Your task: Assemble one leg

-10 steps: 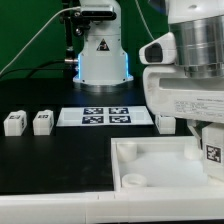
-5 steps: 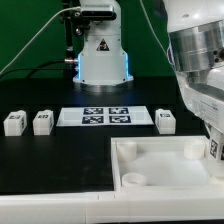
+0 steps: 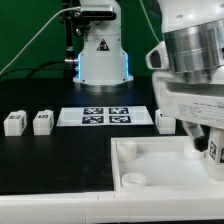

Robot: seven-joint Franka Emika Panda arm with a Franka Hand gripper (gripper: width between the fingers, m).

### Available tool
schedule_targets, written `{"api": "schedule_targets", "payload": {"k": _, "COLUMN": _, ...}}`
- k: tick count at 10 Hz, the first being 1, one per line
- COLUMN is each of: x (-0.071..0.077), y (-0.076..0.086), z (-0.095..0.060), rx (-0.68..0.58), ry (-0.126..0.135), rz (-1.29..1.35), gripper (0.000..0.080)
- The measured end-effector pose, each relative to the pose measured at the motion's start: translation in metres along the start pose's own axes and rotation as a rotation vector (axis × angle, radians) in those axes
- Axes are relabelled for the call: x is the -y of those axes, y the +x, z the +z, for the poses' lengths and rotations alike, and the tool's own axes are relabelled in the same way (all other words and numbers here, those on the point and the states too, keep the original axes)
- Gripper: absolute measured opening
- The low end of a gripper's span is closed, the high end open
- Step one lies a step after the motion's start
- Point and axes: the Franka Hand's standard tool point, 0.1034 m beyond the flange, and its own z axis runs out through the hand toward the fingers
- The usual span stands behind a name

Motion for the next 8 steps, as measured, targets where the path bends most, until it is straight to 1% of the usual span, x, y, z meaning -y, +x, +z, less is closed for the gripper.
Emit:
{"api": "schedule_targets", "payload": {"k": 1, "x": 0.0051, "y": -0.0055, "z": -0.0014, "rx": -0.018, "ry": -0.013, "rz": -0.114, "gripper": 0.0642}}
{"api": "schedule_targets", "payload": {"k": 2, "x": 0.0045, "y": -0.0057, "z": -0.0001, "rx": -0.018, "ry": -0.015, "rz": -0.254, "gripper": 0.0648}}
{"api": "schedule_targets", "payload": {"k": 3, "x": 0.0034, "y": -0.0035, "z": -0.0004, "rx": -0.018, "ry": -0.016, "rz": -0.338, "gripper": 0.0648}}
{"api": "schedule_targets", "payload": {"k": 4, "x": 0.0033, "y": -0.0032, "z": -0.0004, "rx": -0.021, "ry": -0.023, "rz": -0.457, "gripper": 0.0649}}
{"api": "schedule_targets", "payload": {"k": 5, "x": 0.0033, "y": -0.0014, "z": -0.0009, "rx": -0.030, "ry": -0.040, "rz": -0.657, "gripper": 0.0649}}
{"api": "schedule_targets", "payload": {"k": 6, "x": 0.0044, "y": 0.0005, "z": -0.0022, "rx": -0.039, "ry": -0.052, "rz": -0.781, "gripper": 0.0649}}
{"api": "schedule_targets", "payload": {"k": 7, "x": 0.0048, "y": 0.0008, "z": -0.0025, "rx": -0.042, "ry": -0.062, "rz": -0.879, "gripper": 0.0649}}
{"api": "schedule_targets", "payload": {"k": 8, "x": 0.0037, "y": 0.0017, "z": -0.0023, "rx": -0.039, "ry": -0.065, "rz": -0.977, "gripper": 0.0649}}
